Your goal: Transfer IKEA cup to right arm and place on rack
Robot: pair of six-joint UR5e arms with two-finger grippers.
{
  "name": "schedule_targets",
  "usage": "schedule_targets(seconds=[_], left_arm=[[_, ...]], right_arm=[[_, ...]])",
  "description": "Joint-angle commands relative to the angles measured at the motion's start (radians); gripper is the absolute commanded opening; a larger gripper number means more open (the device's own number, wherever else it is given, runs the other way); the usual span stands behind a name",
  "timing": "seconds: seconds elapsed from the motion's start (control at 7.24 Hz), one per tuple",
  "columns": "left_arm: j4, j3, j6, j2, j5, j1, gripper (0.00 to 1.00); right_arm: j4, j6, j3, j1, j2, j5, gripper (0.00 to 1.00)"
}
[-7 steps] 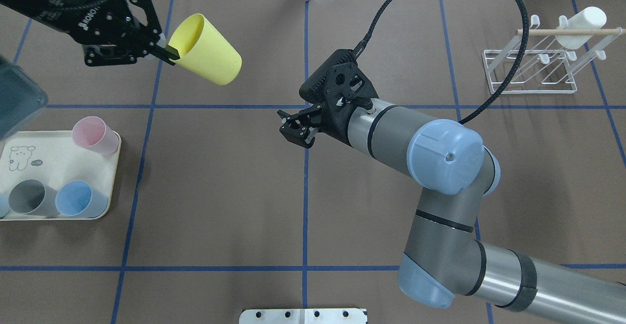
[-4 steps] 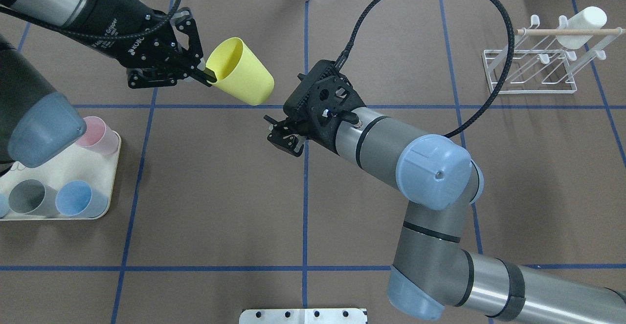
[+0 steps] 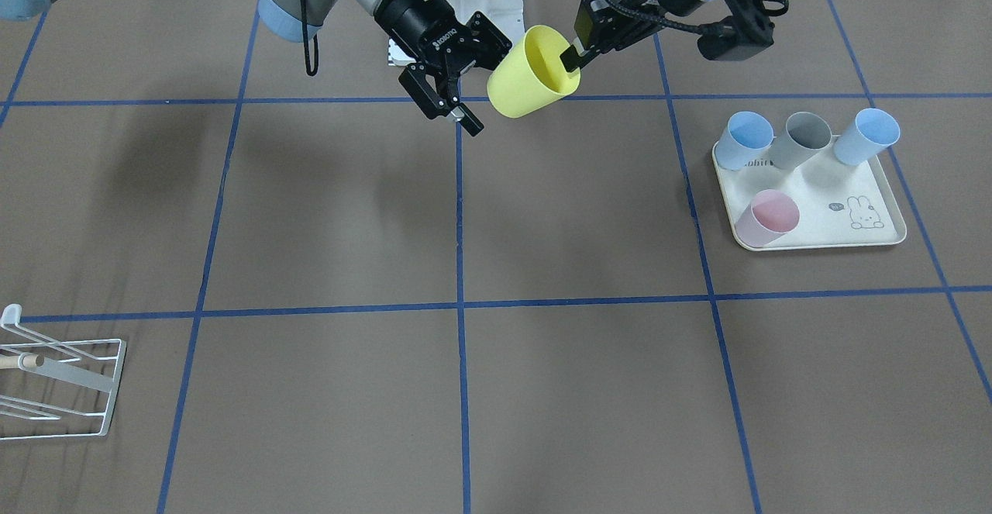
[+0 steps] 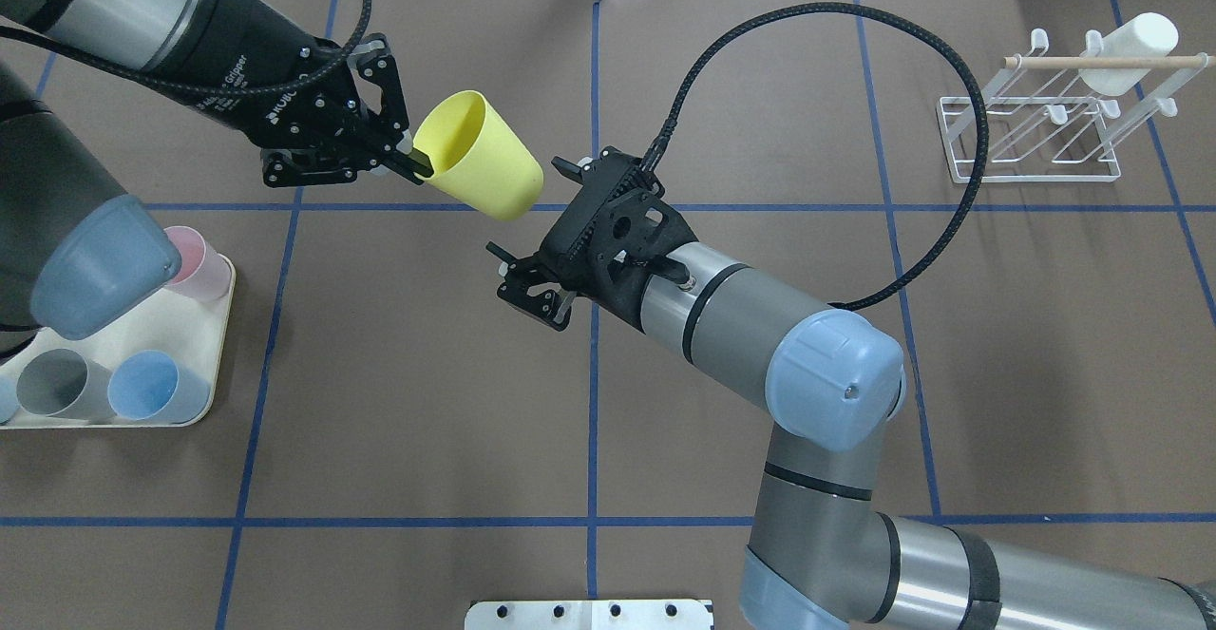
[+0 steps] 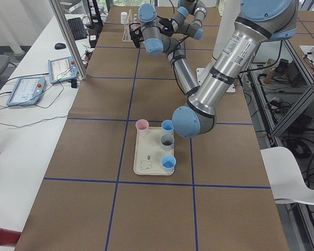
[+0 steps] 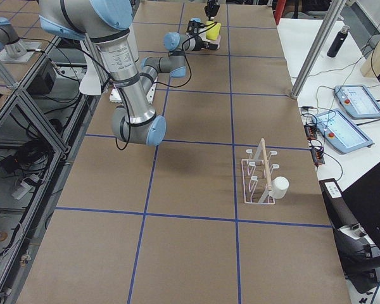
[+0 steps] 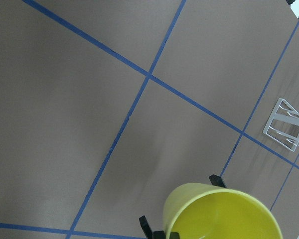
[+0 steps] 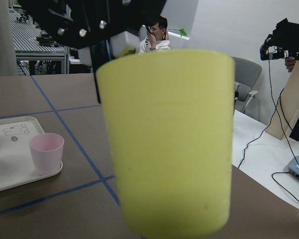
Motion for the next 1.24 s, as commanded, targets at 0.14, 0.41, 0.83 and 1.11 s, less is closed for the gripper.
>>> schedule_targets(seconds=[0.14, 0.41, 0.83, 1.11], left_arm=[[0.000, 0.004, 0.005, 0.001, 0.040, 0.033, 0.00], [0.000, 0.006, 0.002, 0.000, 0.048, 0.045, 0.00], [0.000, 0.006, 0.002, 0.000, 0.048, 0.048, 0.00], [0.000, 0.006, 0.000, 0.000, 0.048, 0.048, 0.00]], right_arm=[[0.002, -0.012, 0.008, -0.002, 0.004, -0.003, 0.99], [0.002, -0.021, 0.010, -0.002, 0.005, -0.003, 0.99], [0.002, -0.021, 0.010, -0.004, 0.005, -0.020, 0.98], [0.002, -0.021, 0.010, -0.008, 0.013, -0.021, 0.96]])
